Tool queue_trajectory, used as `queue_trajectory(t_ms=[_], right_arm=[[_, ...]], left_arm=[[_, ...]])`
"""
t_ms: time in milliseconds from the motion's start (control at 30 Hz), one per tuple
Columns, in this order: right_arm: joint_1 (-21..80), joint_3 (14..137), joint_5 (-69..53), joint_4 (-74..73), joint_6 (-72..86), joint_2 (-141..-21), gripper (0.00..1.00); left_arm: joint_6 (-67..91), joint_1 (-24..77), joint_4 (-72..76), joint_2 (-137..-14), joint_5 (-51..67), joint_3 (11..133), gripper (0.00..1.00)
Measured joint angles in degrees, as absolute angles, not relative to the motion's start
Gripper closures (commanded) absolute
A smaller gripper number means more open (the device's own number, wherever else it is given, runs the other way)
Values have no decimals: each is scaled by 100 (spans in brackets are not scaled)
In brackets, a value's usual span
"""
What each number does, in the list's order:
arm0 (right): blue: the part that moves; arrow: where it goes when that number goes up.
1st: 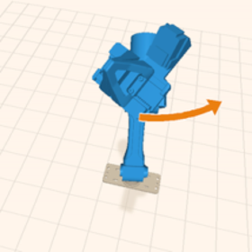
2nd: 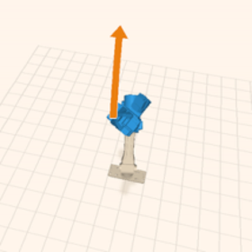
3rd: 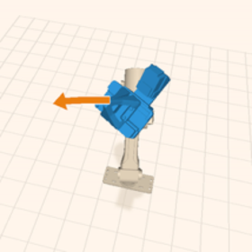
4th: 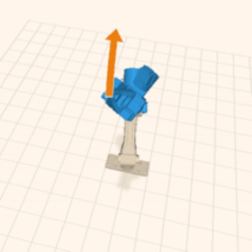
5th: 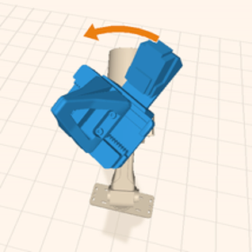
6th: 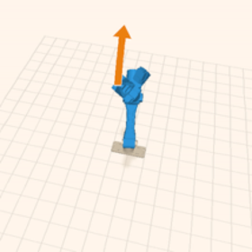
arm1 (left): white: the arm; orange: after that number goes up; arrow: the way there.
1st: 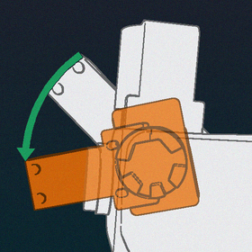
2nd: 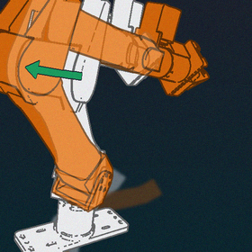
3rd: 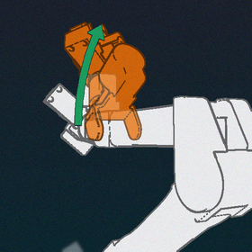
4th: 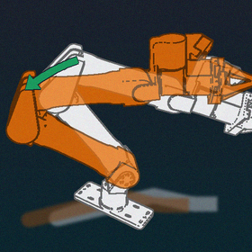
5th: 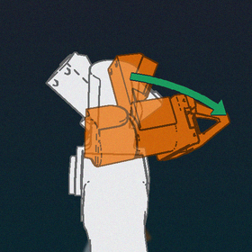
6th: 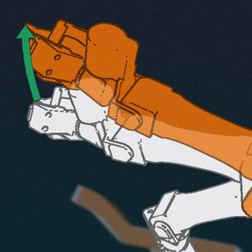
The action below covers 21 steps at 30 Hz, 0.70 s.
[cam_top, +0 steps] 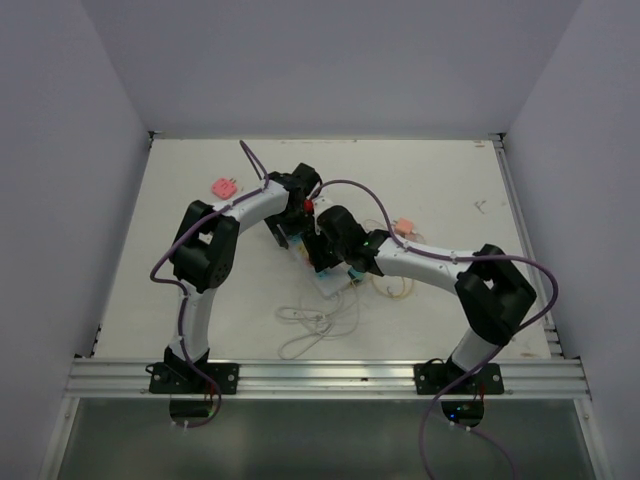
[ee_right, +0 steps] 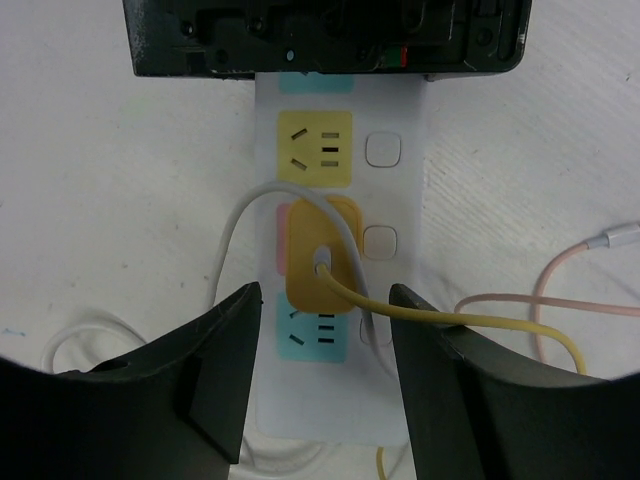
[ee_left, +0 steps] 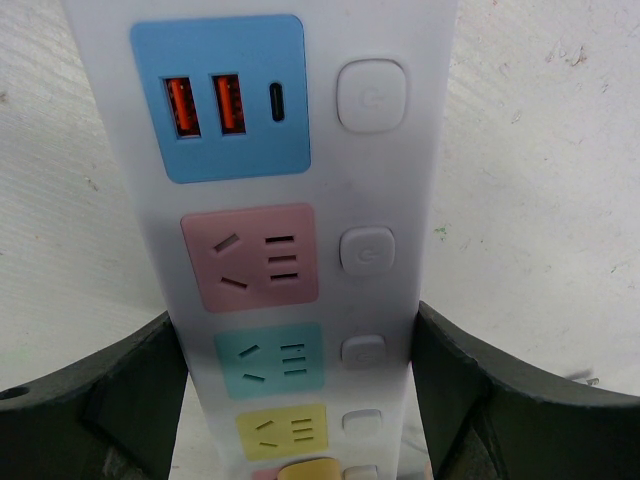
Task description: Pull the plug off the socket
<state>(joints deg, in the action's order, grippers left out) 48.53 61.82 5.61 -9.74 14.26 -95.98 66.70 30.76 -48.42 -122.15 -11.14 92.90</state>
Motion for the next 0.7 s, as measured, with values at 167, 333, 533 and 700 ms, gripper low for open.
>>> queue_trajectory(t_ms=[167,333,533,700], right_arm=[[4853,6182,652,-635,1343,-9813,45],[4851,6180,668,-357,1262,-9961,55],[4853,6180,657,-119,1240,-10064,76],[4853,6180,655,-80,1240,-10075,100]], left_arm=[[6667,3076,-4851,-12223,-1109,9301,100],[6641,3076,-4849,-12226,-1100,9308,100],[6617,3028,-4842,-12239,-1070,9330,100],[6595,3017,-4849,-12256,-1079,9354,100]])
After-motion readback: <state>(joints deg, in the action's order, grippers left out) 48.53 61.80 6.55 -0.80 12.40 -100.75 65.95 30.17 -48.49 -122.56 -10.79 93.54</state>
